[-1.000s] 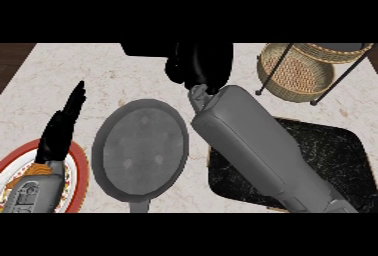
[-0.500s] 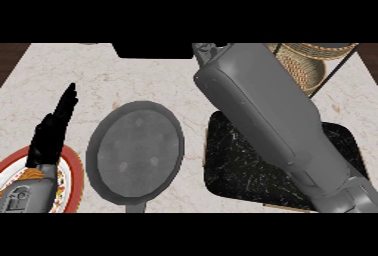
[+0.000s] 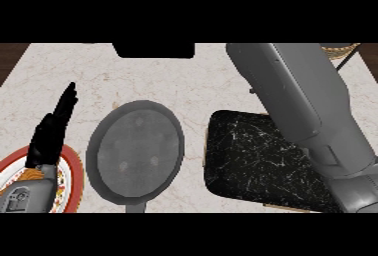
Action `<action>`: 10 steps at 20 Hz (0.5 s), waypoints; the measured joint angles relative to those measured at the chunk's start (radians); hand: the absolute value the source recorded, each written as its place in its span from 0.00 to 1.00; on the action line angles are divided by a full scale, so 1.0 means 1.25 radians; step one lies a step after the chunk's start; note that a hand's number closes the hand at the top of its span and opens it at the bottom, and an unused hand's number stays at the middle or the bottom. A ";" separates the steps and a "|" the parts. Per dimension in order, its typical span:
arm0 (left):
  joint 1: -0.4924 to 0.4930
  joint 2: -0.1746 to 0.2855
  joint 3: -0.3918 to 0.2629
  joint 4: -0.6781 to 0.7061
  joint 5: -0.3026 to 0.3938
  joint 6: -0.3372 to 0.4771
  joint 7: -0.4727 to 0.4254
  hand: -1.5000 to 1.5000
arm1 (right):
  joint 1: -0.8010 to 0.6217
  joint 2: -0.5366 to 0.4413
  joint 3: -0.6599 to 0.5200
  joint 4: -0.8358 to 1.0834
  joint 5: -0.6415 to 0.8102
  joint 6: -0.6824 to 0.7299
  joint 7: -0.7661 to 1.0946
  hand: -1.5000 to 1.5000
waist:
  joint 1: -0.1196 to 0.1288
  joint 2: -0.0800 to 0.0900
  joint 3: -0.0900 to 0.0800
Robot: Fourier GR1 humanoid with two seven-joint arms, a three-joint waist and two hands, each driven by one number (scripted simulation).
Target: Pick the bell pepper from the tray and place it in the tiered basket
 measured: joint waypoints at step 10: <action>0.006 -0.004 0.002 0.000 -0.003 -0.002 -0.013 0.50 | -0.018 -0.137 0.022 0.169 0.106 0.047 -0.085 1.00 | 0.002 0.002 0.000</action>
